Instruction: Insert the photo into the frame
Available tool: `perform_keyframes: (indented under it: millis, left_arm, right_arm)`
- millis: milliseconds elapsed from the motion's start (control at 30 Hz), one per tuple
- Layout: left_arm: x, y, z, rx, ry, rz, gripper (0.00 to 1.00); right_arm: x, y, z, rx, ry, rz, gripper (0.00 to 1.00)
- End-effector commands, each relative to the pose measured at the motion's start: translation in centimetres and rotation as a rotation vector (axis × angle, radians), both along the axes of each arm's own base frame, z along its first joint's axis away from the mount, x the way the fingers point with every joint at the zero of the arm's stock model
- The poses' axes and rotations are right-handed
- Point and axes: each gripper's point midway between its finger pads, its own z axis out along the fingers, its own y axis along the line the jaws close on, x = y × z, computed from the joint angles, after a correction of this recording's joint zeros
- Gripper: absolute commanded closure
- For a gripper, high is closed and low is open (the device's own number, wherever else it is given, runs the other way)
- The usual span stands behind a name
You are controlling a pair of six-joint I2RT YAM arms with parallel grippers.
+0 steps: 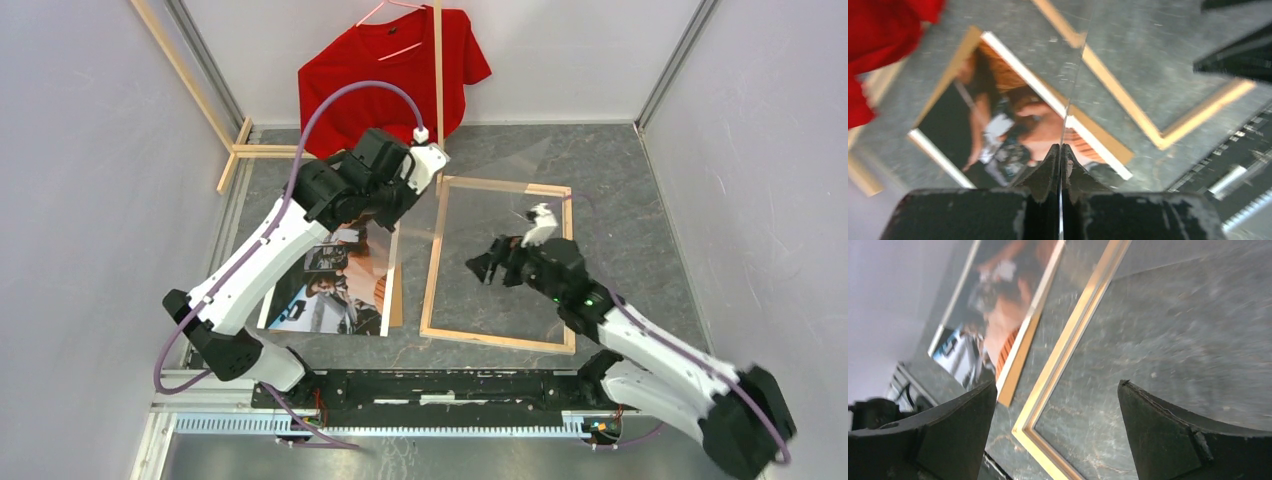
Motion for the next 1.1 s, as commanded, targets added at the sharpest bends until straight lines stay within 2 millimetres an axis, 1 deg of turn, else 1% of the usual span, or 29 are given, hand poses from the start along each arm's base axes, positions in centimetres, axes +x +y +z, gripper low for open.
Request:
perform_keyframes:
  millis: [0, 67, 133, 167, 233, 400, 467, 500, 600, 633, 667, 833, 933, 1000, 1067]
  left_arm:
    - [-3.9, -5.3, -2.2, -0.193, 0.233, -0.109, 0.98]
    - [-4.9, -6.5, -3.4, -0.218, 0.294, -0.143, 0.98]
    - [-6.0, -7.8, -4.6, -0.221, 0.341, -0.180, 0.98]
    - [-6.4, -8.4, -5.4, -0.210, 0.367, -0.193, 0.98]
    - [-7.1, -9.3, -6.3, -0.193, 0.388, -0.220, 0.98]
    - [-8.6, -10.4, -7.3, -0.214, 0.415, -0.255, 0.98]
    - [-9.4, -10.6, -8.2, -0.229, 0.452, -0.253, 0.98]
    - [-9.8, -10.7, -8.7, -0.231, 0.467, -0.253, 0.98]
    - [-10.6, -11.0, -10.4, -0.222, 0.508, -0.259, 0.98]
    - [-10.9, -11.3, -10.8, -0.217, 0.517, -0.265, 0.98]
    - [-11.2, -11.5, -11.2, -0.211, 0.525, -0.270, 0.98]
    - [-12.3, -12.6, -13.1, -0.199, 0.559, -0.288, 0.97]
    - [-13.2, -13.0, -14.1, -0.191, 0.580, -0.304, 0.96]
    - [-13.8, -13.3, -14.7, -0.186, 0.590, -0.314, 0.95]
    - [-14.3, -13.5, -15.4, -0.177, 0.597, -0.323, 0.95]
  right_arm:
    - [-0.6, -4.5, 1.6, 0.054, -0.027, -0.089, 0.02]
    - [-0.8, -5.3, 2.2, 0.111, -0.018, -0.116, 0.02]
    - [-1.1, -6.2, 2.4, 0.152, 0.018, -0.158, 0.02]
    - [-1.0, -6.8, 2.5, 0.167, 0.037, -0.196, 0.02]
    - [-0.8, -7.9, 3.1, 0.202, 0.050, -0.264, 0.02]
    - [-0.2, -9.7, 6.0, 0.264, 0.007, -0.383, 0.02]
    - [-0.3, -10.0, 6.2, 0.298, 0.015, -0.407, 0.02]
    - [-0.4, -9.9, 6.0, 0.320, 0.022, -0.410, 0.02]
    - [-0.7, -10.1, 3.9, 0.350, 0.091, -0.454, 0.02]
    - [-0.8, -10.3, 3.5, 0.359, 0.094, -0.464, 0.02]
    - [-0.8, -10.2, 3.4, 0.374, 0.094, -0.466, 0.02]
    - [-0.5, -11.5, 2.4, 0.414, 0.112, -0.567, 0.02]
    - [-0.8, -12.0, 0.7, 0.382, 0.172, -0.613, 0.02]
    - [-0.8, -12.2, 0.4, 0.384, 0.180, -0.626, 0.02]
    - [-0.8, -12.3, 0.5, 0.405, 0.171, -0.634, 0.02]
